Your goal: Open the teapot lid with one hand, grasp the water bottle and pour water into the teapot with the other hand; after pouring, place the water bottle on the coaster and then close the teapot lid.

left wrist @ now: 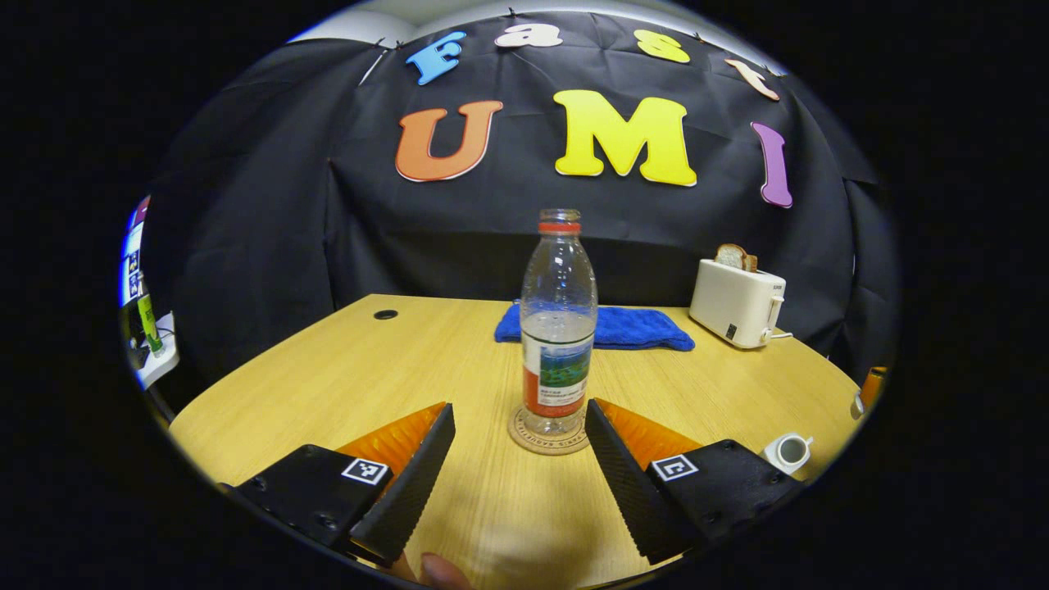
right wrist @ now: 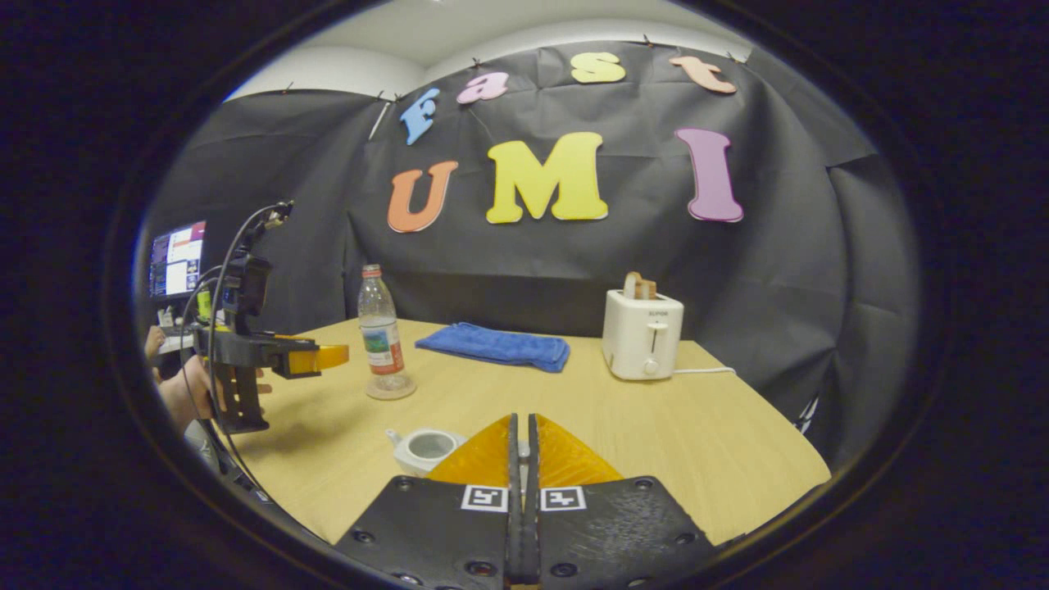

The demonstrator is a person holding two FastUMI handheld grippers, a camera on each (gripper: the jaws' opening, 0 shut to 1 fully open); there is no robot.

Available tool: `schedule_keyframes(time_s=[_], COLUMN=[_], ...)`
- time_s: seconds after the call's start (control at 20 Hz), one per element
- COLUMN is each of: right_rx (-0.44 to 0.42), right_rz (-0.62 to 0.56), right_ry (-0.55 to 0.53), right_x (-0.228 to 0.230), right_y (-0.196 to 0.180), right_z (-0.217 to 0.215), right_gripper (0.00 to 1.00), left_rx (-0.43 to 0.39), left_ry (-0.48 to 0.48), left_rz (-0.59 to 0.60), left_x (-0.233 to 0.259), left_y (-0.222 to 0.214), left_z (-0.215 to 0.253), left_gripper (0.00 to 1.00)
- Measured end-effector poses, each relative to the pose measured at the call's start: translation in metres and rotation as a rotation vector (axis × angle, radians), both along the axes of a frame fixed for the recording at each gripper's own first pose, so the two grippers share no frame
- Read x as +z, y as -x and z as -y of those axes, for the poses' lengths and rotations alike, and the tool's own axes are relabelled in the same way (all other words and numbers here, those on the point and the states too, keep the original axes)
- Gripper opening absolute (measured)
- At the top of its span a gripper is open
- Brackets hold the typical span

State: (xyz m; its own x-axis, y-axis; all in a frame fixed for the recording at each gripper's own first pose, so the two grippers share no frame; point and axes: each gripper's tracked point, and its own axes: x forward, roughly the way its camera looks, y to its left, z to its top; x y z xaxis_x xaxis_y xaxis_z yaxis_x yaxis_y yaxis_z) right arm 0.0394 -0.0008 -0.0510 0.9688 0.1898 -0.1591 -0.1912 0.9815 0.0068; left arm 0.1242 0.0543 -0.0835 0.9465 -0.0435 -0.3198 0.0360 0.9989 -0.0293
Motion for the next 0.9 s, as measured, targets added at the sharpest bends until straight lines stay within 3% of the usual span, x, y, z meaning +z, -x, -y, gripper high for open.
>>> schedule_keyframes(time_s=[0.25, 0.4, 0.9], right_rx=[0.089, 0.122, 0.123], right_rz=[0.024, 0.017, -0.021], right_ry=[0.002, 0.008, 0.029], right_x=[0.007, 0.001, -0.034], right_y=[-0.016, -0.026, -0.043], right_z=[-0.046, -0.064, -0.078], right_gripper=[0.0, 0.0, 0.0], left_rx=[0.067, 0.092, 0.111], left_ry=[0.002, -0.045, -0.101], left_rz=[0.086, 0.127, 0.212], left_x=[0.034, 0.05, 0.065], left_y=[0.045, 0.068, 0.094], left_z=[-0.032, -0.045, -0.054], left_gripper=[1.0, 1.0, 0.99])
